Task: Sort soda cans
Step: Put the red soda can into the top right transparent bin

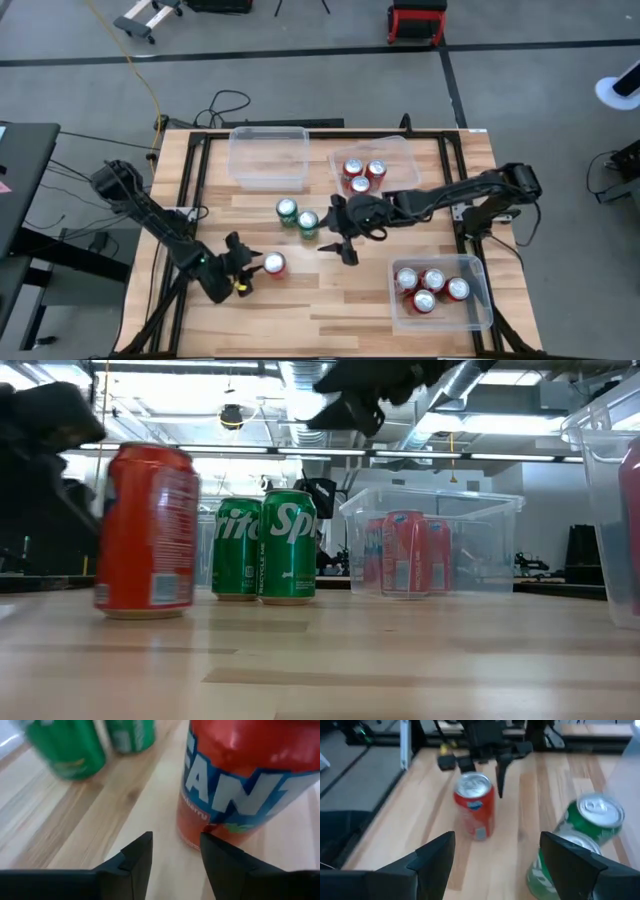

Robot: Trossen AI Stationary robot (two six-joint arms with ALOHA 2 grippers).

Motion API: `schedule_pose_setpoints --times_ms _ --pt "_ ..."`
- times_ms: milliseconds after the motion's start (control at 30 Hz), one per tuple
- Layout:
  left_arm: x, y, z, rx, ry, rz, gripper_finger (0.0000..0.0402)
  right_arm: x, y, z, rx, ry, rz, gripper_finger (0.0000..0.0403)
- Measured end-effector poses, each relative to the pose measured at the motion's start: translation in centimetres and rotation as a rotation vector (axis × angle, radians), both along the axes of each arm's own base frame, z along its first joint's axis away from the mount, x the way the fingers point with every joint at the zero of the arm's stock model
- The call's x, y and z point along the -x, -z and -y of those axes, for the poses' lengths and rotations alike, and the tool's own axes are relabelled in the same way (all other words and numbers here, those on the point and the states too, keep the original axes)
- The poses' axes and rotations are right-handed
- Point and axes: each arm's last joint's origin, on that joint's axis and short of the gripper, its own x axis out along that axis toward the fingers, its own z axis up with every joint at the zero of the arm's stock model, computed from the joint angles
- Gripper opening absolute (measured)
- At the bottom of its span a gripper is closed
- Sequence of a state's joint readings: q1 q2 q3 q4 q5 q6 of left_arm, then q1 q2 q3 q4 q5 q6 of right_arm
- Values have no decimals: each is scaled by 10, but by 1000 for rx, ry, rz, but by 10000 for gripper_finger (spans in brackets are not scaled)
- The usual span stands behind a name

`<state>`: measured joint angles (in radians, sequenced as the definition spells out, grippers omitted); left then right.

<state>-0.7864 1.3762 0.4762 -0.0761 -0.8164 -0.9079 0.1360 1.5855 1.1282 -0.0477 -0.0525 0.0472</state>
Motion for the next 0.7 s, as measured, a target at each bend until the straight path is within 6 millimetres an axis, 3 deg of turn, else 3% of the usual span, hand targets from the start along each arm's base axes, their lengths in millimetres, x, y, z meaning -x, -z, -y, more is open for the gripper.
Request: schedule_pose_setpoints --times_ms 167,367,700 --pt "-19 -5 -11 -24 22 39 158 1 7 7 12 11 -61 310" --pt "-38 -14 -23 17 36 100 158 8 13 -6 -1 -222 -132 311" --pt "-53 -25 -32 9 56 195 157 12 16 -14 -23 -219 -182 311"
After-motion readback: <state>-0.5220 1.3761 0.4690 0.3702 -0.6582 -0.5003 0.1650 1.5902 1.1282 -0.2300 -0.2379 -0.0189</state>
